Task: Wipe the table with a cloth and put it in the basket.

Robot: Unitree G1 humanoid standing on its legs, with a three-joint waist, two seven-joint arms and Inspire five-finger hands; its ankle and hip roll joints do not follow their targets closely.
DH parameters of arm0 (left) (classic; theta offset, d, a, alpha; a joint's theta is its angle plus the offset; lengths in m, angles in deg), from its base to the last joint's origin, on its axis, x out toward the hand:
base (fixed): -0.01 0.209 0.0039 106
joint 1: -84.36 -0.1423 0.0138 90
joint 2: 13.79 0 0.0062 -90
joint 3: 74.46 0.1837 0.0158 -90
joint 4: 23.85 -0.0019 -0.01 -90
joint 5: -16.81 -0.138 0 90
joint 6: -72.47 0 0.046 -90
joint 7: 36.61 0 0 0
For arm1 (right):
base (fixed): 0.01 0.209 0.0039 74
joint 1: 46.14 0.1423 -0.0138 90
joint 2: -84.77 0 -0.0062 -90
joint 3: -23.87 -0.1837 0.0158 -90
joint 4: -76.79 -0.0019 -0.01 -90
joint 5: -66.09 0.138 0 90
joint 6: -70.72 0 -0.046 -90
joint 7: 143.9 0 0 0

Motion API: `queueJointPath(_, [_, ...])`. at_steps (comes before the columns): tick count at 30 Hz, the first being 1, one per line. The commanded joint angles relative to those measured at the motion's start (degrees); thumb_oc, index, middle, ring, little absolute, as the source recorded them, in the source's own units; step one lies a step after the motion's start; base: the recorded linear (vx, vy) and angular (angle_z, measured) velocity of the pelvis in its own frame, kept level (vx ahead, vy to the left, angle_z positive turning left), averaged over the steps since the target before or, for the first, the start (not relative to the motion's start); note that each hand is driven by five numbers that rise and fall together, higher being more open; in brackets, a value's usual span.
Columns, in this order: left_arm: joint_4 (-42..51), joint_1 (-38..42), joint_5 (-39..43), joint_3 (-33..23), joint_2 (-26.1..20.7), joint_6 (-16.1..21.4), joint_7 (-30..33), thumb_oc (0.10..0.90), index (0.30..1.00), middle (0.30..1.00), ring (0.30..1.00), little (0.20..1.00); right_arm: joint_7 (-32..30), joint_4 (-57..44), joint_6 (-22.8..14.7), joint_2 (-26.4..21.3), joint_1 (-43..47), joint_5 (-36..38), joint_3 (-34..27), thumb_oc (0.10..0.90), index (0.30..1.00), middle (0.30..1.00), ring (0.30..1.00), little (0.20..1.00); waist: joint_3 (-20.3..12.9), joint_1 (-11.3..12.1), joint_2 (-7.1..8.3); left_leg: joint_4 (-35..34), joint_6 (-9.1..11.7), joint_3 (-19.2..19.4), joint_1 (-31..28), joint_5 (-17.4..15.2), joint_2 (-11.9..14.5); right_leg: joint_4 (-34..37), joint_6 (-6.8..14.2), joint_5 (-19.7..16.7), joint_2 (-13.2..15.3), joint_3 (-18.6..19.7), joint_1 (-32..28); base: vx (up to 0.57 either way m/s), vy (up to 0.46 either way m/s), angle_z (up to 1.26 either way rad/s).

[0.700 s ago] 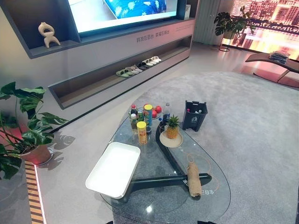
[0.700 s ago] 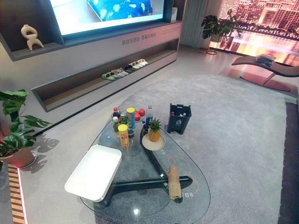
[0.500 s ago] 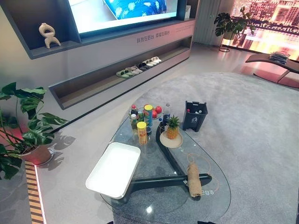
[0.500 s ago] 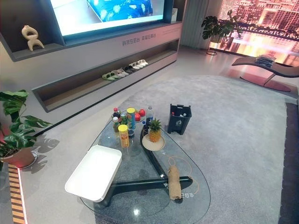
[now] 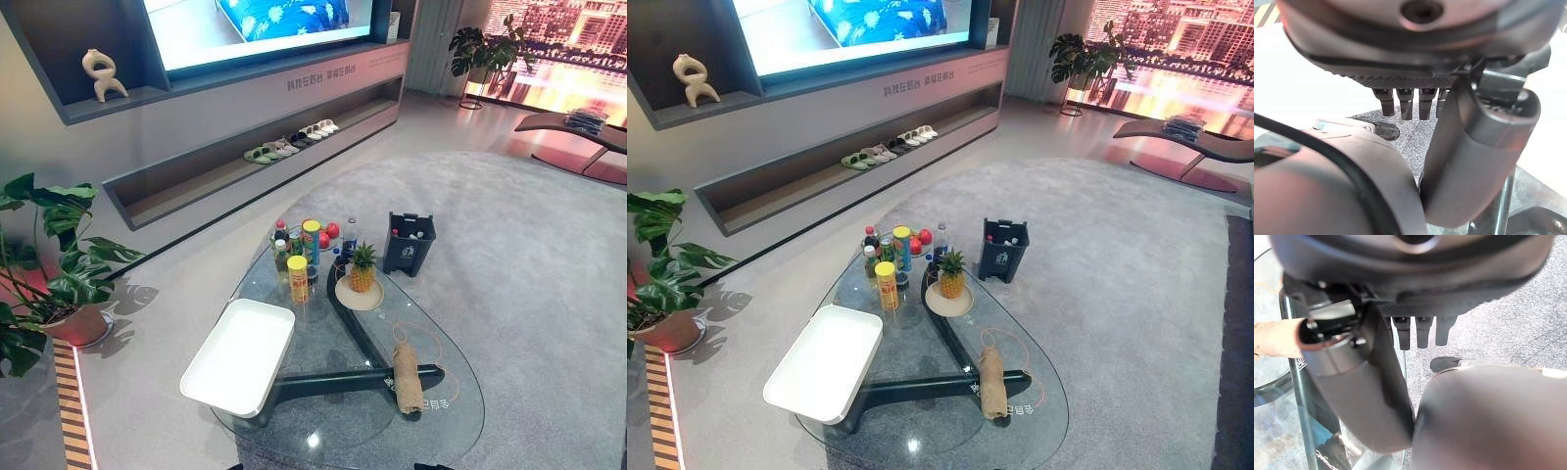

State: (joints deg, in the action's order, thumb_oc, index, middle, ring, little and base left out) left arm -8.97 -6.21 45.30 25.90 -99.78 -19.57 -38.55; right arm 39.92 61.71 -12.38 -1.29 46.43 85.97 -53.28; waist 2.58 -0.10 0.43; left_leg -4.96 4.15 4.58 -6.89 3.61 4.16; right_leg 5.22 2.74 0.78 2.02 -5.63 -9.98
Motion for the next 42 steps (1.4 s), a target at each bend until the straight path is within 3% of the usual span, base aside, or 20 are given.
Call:
queueJointPath(1, [-3.63,3.98,0.08,0.19,2.74,1.25,0.27,0.8,0.9,0.9,0.9,0.9,-0.29,3.49,-0.66,0.7,1.83,-2.21,1.54,0.8,0.9,0.9,0.9,0.9,2.7,0.71,1.46,0.79,-2.79,-0.79,-1.03,-5.34,-4.3,-0.52,1.76,-1.55,0.64,-2.06,2.26,0.0,0.0,0.0])
queueJointPath(8, [-2.91,3.74,-0.49,0.23,2.69,2.01,0.74,0.8,0.9,0.9,0.9,0.9,-2.74,2.18,-4.63,0.5,1.76,-2.6,2.0,0.8,0.9,0.9,0.9,0.9,3.52,0.67,1.73,1.27,-2.62,0.01,-0.53,-5.26,-3.91,-0.63,1.93,-1.85,0.74,-2.18,2.8,0.0,0.0,0.0])
queueJointPath(12, [-0.99,3.58,0.07,0.94,2.12,2.53,2.02,0.8,0.9,0.9,0.9,0.9,-4.72,-4.95,-9.87,-0.17,2.06,-1.75,3.53,0.8,0.9,0.9,0.9,0.9,5.22,0.53,2.38,3.23,-2.76,0.62,1.57,-5.57,-3.75,-1.32,2.03,-2.23,0.87,-1.87,4.61,-0.01,-0.006,-0.01])
queueJointPath(18, [2.93,3.62,2.45,3.18,1.4,3.93,3.07,0.8,0.9,0.9,0.9,0.9,-8.81,-21.42,-12.79,-2.53,3.01,0.04,7.2,0.8,0.9,0.9,0.9,0.9,8.96,0.1,2.67,5.42,-3.33,-0.02,6.19,-5.5,-4.17,-2.95,1.69,-2.61,0.66,-0.71,9.18,-0.1,-0.016,-0.09])
queueJointPath(21, [4.22,3.96,3.24,3.84,1.27,4.24,3.5,0.8,0.9,0.9,0.9,0.9,-10.98,-26.81,-13.53,-3.28,3.34,-0.6,8.14,0.8,0.9,0.9,0.9,0.9,10.43,-0.21,2.63,6.02,-3.49,-0.16,7.61,-5.49,-4.47,-3.69,1.58,-2.52,0.55,-0.44,10.63,-0.13,0.007,0.01])
queueJointPath(22, [5.5,4.42,3.98,4.53,1.15,4.57,3.77,0.8,0.9,0.9,0.9,0.9,-13.57,-33.19,-13.43,-4.12,3.73,-1.41,8.92,0.8,0.9,0.9,0.9,0.9,12.11,-0.6,2.51,6.82,-3.56,-0.19,9.26,-5.39,-4.74,-4.79,1.44,-2.31,0.53,-0.5,12.29,-0.14,0.017,0.04])
queueJointPath(26, [6.93,4.91,5.48,5.16,1.08,5.06,4.04,0.8,0.9,0.9,0.9,0.9,-17.18,-38.82,-13.63,-5.26,4.14,-5.18,9.72,0.8,0.9,0.9,0.9,0.9,13.69,-1.12,2.31,7.74,-3.61,-0.03,10.95,-5.28,-5.08,-6.41,1.32,-1.86,0.51,-0.73,14.08,-0.08,0.017,0.04])
queueJointPath(34, [14.79,6.67,7.04,7.6,0.47,7.93,4.41,0.8,0.9,0.9,0.9,0.9,-30.91,-51.39,-15.0,-9.02,8.22,-8.68,8.74,0.8,0.9,0.9,0.9,0.9,20.26,-1.87,1.39,13.86,-3.37,0.47,18.48,-5.37,-6.47,-11.26,0.79,-1.55,1.39,-1.6,20.58,-0.09,0.033,0.04])
queueJointPath(42, [18.0,8.34,9.02,8.87,0.68,6.06,7.25,0.8,0.9,0.9,0.9,0.9,-41.78,-58.13,-14.32,-9.81,11.98,-10.7,6.91,0.8,0.9,0.9,0.9,0.9,24.7,-2.13,0.4,17.95,-3.48,1.12,23.93,-5.94,-7.19,-13.37,0.37,-1.9,1.95,-1.56,25.6,-0.06,0.056,0.03])
